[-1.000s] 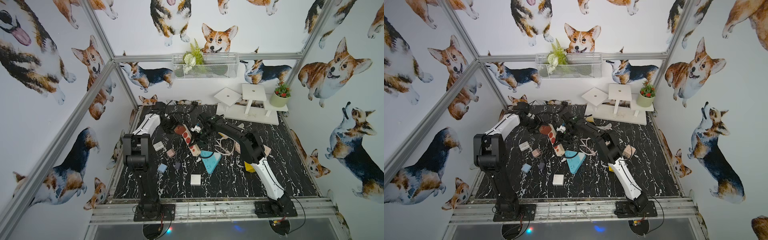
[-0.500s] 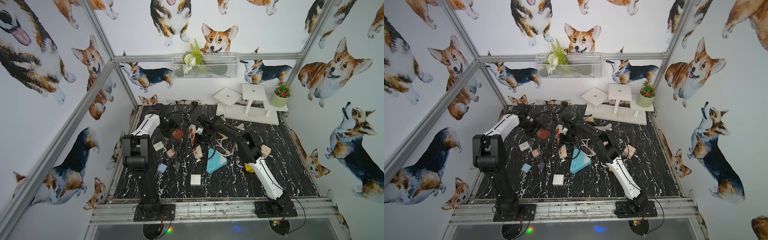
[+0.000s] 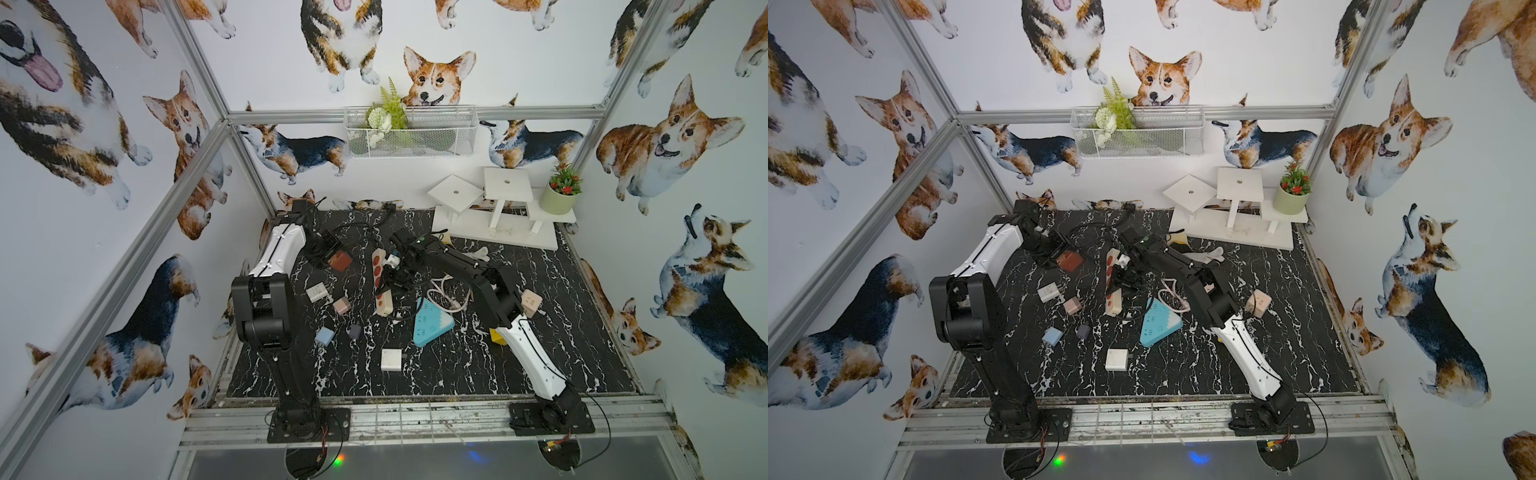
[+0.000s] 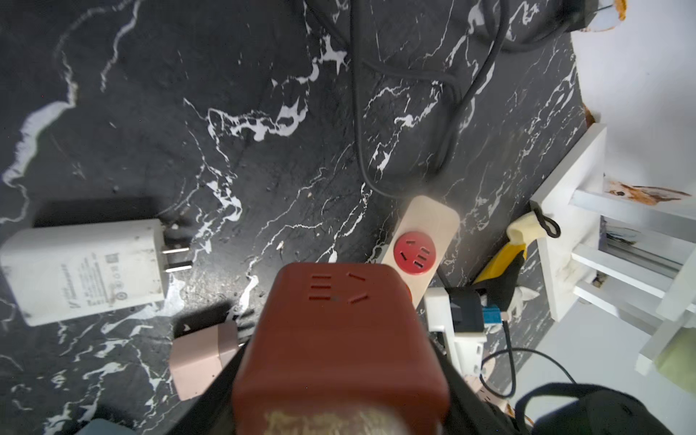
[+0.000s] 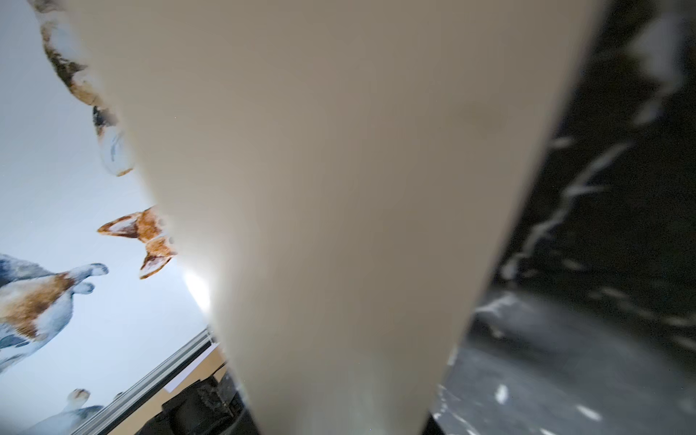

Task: Pull the plug off the socket
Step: Place the socket at the center of the board, then place the plug at the center of the board, then adjust the socket at the center of the board.

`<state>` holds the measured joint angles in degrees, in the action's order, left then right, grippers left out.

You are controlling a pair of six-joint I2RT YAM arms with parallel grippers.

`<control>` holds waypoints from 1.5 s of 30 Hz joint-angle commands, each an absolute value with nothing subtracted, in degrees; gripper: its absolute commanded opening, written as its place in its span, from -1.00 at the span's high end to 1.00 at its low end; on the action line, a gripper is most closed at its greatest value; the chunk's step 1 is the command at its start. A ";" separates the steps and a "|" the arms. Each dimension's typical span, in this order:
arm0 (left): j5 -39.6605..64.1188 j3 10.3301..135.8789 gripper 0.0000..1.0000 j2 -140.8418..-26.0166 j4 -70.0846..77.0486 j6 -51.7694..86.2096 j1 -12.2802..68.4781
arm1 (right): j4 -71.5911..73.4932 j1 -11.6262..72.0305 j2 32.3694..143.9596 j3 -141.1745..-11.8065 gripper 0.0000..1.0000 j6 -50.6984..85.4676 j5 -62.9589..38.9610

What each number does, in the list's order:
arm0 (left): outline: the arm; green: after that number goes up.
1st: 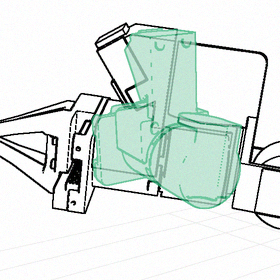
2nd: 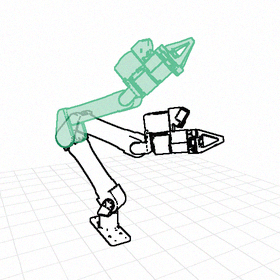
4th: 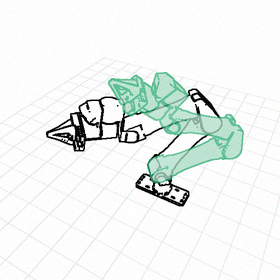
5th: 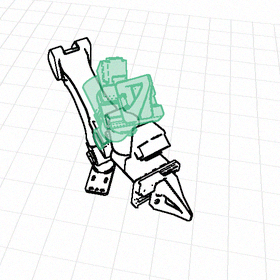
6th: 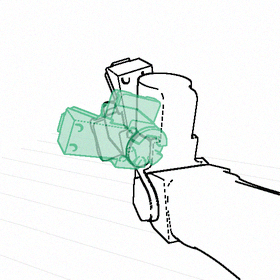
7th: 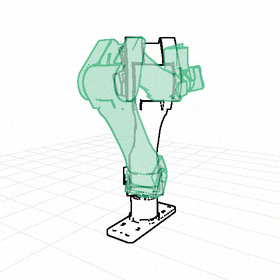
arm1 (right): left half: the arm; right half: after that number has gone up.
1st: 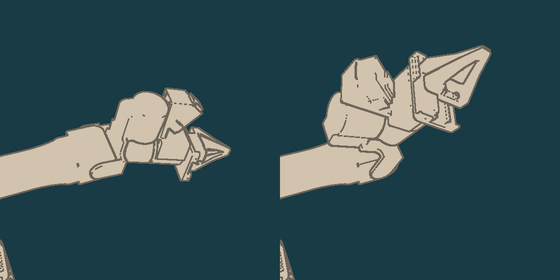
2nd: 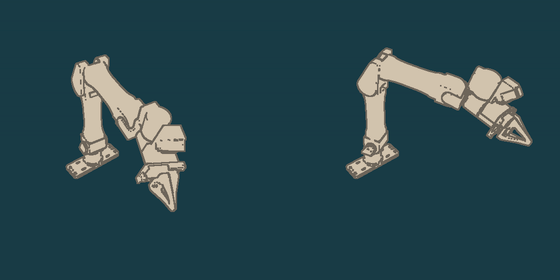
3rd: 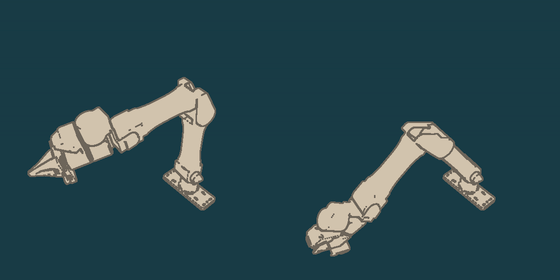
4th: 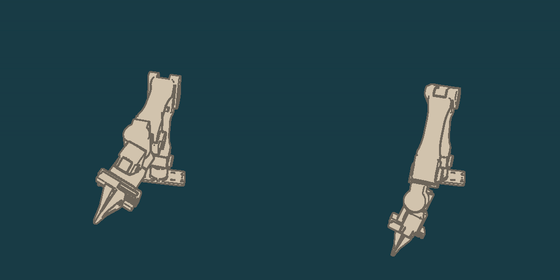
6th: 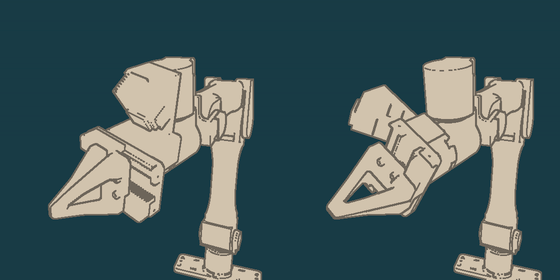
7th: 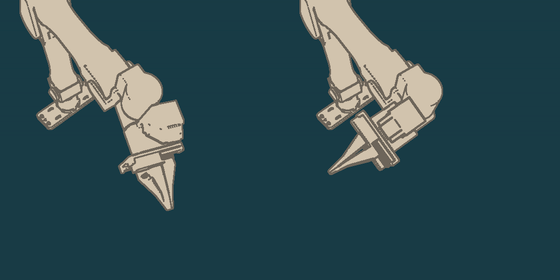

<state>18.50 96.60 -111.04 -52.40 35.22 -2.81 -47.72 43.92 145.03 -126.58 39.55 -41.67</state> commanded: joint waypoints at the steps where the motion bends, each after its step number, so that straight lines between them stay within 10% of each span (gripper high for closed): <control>1: 12.64 98.95 1.00 -112.75 -55.56 32.40 -3.72 | -42.48 44.26 144.47 -126.26 0.97 43.25 -47.11; 8: 6.97 104.06 1.00 -117.02 -56.25 33.38 -6.30 | -45.66 44.21 143.01 -123.18 0.81 40.13 -45.35; 16: 7.51 102.89 1.00 -119.31 -55.23 33.93 -11.49 | -47.47 44.29 141.98 -120.84 0.05 38.29 -45.40; 28: 5.33 100.63 0.96 -119.24 -54.67 31.17 -15.43 | -57.39 42.97 137.77 -125.51 -0.56 34.53 -37.04; 45: 13.34 93.54 0.83 -119.66 -46.58 30.99 -19.05 | -55.81 43.40 144.18 -132.91 -0.51 34.63 -39.01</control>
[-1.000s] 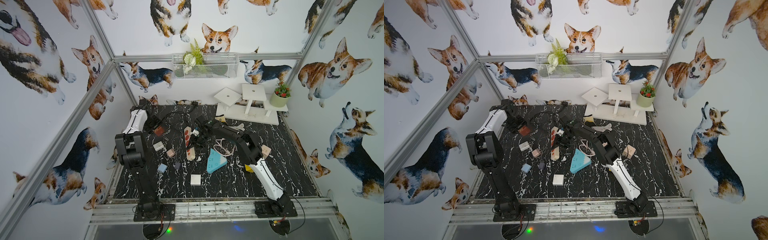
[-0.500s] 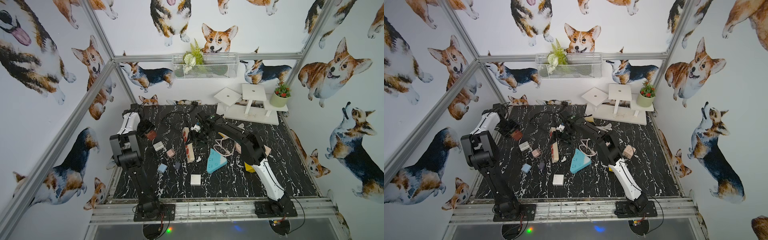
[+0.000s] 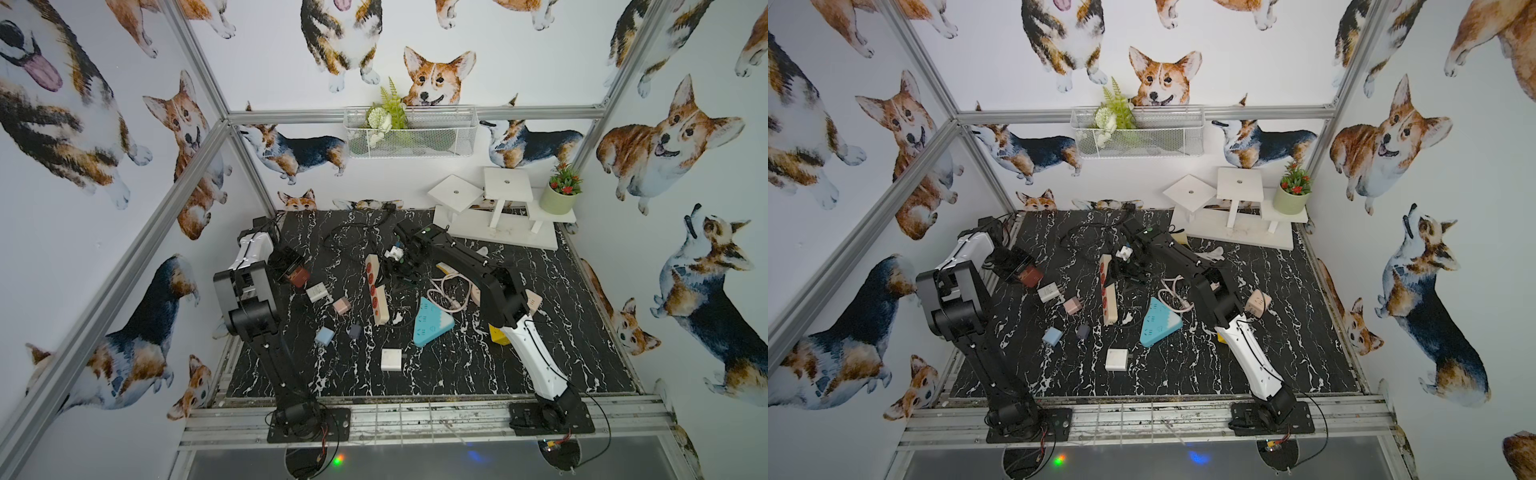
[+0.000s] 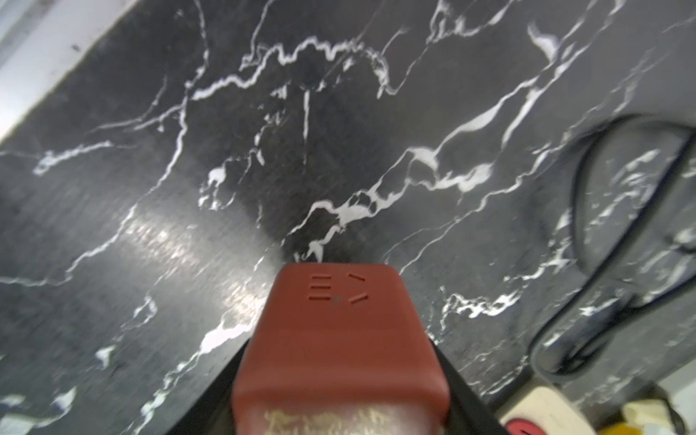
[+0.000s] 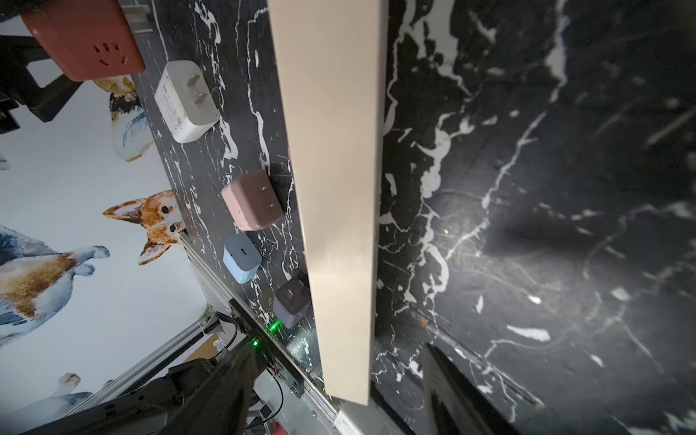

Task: Pull the plug off the socket
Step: Adjust the socket at the center of the board.

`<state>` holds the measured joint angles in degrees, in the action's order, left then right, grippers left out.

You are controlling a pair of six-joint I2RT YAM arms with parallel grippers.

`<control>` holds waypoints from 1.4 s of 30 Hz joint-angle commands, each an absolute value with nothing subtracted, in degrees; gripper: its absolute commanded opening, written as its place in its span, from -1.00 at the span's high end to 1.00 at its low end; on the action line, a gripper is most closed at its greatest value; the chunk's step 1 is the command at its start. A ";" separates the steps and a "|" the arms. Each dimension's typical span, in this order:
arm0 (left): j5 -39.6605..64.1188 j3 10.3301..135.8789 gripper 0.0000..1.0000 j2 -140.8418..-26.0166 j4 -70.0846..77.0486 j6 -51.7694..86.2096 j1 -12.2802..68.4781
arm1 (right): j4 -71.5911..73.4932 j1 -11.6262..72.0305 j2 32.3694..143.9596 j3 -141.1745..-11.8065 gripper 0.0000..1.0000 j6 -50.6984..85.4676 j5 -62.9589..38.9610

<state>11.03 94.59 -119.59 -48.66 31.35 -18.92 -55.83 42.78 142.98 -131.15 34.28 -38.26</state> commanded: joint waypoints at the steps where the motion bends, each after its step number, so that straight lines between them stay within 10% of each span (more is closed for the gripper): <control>1: 13.59 93.18 0.83 -119.71 -46.43 30.97 -19.15 | -55.85 43.42 144.76 -132.91 -0.51 35.16 -38.45; 34: 16.52 75.53 -0.67 -104.56 -35.37 34.01 -24.50 | -61.70 37.51 133.72 -129.68 -0.60 32.04 -34.17; 36: 16.69 75.43 -0.99 -104.35 -35.76 34.15 -24.69 | -61.17 36.40 131.08 -127.18 -0.61 32.19 -33.28; 42: 13.81 74.27 -1.00 -101.20 -37.85 33.88 -24.70 | -60.12 32.76 122.30 -118.98 -0.65 31.84 -24.87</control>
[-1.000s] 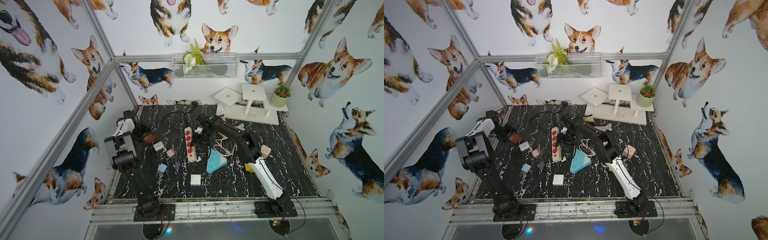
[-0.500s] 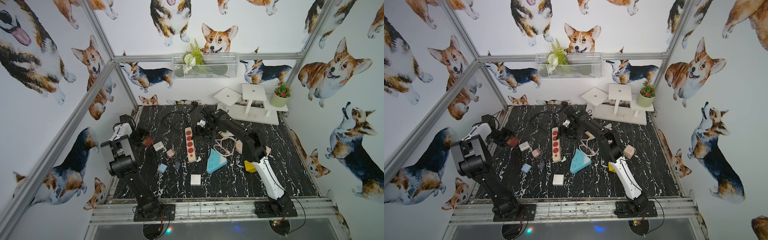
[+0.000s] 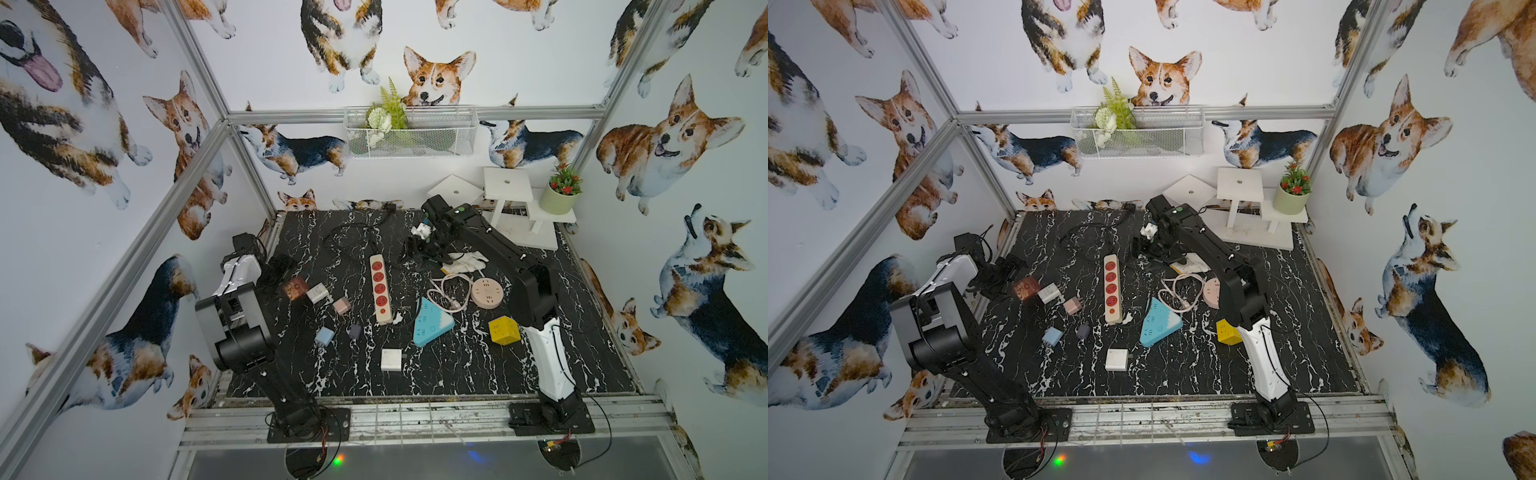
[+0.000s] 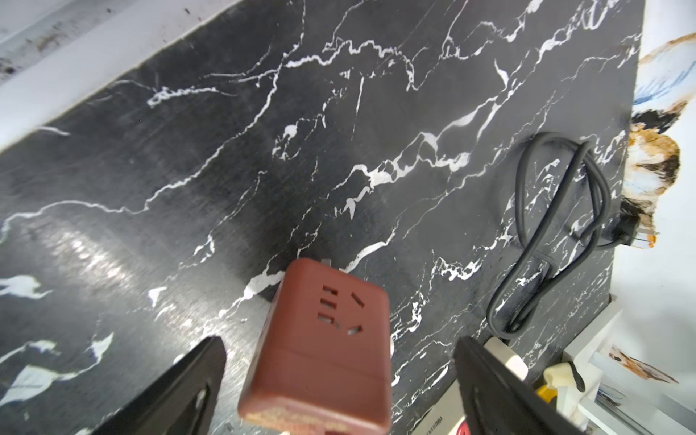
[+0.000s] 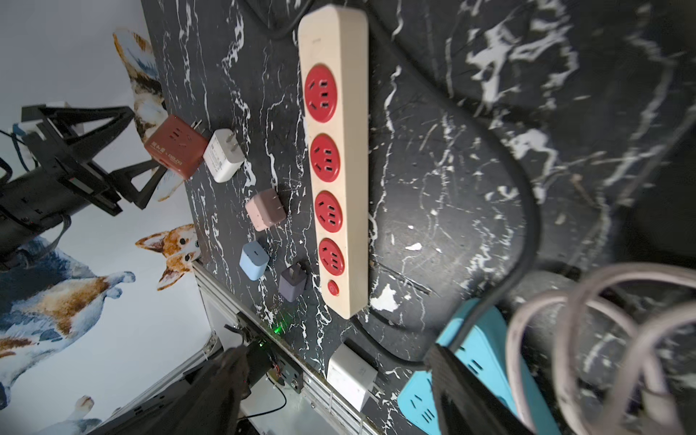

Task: Pull the plug off the socket
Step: Adjust the socket at the center of the board, then adjust the plug at the center of the board.

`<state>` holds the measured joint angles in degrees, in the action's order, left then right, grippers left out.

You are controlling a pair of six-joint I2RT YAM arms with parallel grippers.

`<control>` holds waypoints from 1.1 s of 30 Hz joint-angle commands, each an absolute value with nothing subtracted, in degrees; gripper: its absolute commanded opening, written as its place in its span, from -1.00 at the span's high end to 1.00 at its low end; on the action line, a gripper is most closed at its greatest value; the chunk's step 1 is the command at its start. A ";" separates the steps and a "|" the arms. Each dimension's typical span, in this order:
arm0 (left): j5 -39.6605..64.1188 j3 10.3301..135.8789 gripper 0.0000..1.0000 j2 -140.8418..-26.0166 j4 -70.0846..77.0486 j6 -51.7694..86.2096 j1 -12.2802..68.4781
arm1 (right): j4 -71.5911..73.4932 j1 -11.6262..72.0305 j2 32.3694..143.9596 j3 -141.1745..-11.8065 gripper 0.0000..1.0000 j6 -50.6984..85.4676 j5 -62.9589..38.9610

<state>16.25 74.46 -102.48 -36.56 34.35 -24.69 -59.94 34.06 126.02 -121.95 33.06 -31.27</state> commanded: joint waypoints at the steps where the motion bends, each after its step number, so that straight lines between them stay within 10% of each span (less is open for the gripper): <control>1: 12.39 74.63 -1.00 -100.73 -38.95 33.51 -24.69 | -60.12 32.24 120.42 -117.33 -0.77 31.61 -22.17; 12: 12.13 79.74 -0.92 -98.14 -38.76 23.53 -22.96 | -48.34 24.11 97.63 -93.51 -0.99 26.48 8.61; 22: 28.31 68.87 -0.39 -97.57 -24.97 25.51 -20.04 | -45.77 21.54 93.98 -87.63 -0.99 27.64 -0.25; 33: 18.64 66.36 -0.52 -95.73 -30.54 21.46 -20.30 | -42.71 21.51 91.76 -81.59 -0.99 28.48 -3.03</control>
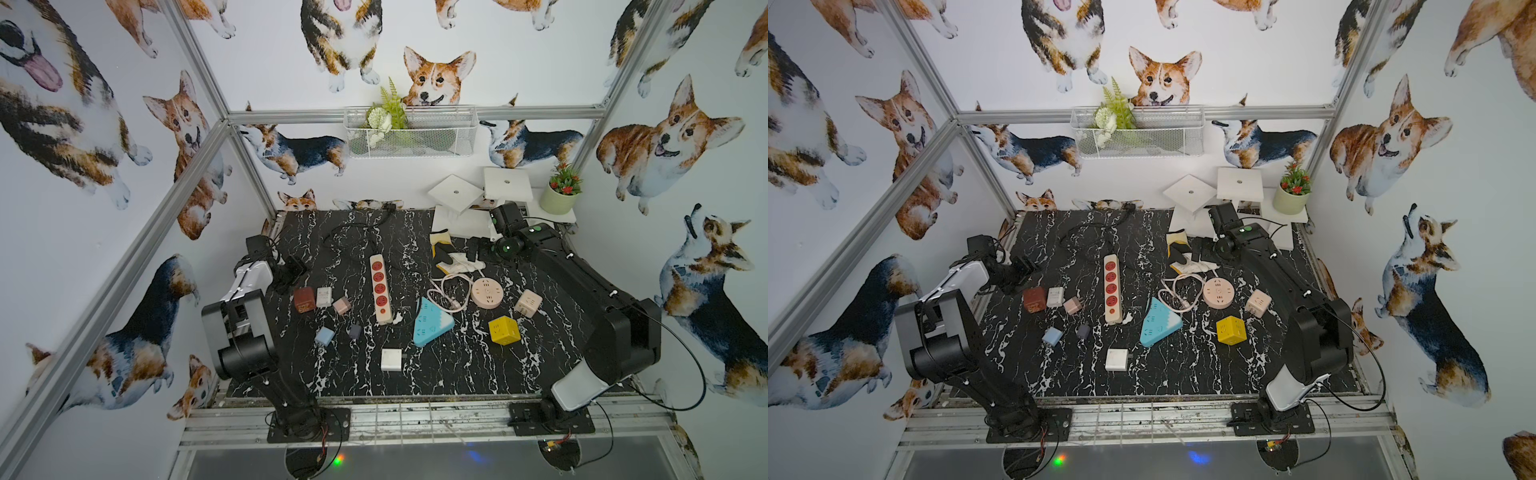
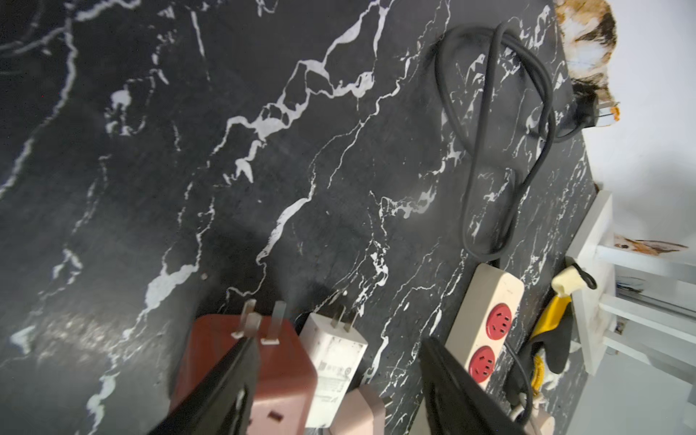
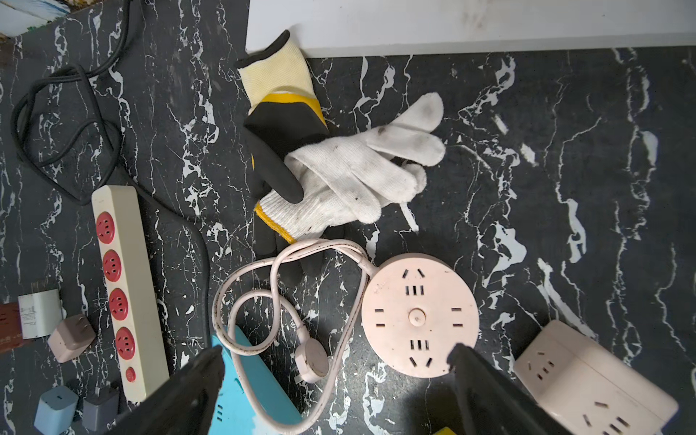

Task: Pull the plug off the socket
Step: Adjust the plug at the center of the board, then reset both arms

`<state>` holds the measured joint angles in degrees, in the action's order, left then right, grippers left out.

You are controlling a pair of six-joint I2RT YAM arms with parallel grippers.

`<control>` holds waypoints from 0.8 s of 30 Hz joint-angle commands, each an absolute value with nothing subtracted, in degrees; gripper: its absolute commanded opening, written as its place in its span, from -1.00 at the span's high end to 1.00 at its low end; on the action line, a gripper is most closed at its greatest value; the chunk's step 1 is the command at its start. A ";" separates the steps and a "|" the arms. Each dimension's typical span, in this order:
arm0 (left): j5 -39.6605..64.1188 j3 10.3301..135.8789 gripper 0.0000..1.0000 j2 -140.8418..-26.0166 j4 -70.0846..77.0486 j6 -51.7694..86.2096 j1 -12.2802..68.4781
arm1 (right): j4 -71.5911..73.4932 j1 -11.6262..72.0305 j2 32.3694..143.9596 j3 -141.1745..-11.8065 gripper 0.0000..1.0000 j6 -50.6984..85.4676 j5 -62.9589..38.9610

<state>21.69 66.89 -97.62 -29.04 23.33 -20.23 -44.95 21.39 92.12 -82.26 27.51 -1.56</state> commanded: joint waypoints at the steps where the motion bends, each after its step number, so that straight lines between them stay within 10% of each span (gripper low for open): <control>1: 18.38 66.19 -0.53 -95.54 -30.38 21.36 -20.30 | -42.71 21.46 91.82 -81.40 -0.99 28.39 -3.25; 8: 15.43 58.63 -0.74 -84.01 -17.91 20.72 -20.30 | -38.03 21.16 88.13 -75.97 -0.99 24.06 6.79; 14: 13.78 40.38 -0.94 -74.50 13.06 7.61 -16.42 | -6.99 18.39 80.13 -55.25 -0.99 8.16 15.11; 24: 14.36 32.43 -1.00 -79.92 24.30 2.34 -11.43 | 18.37 8.35 80.58 -38.38 -0.99 3.66 2.89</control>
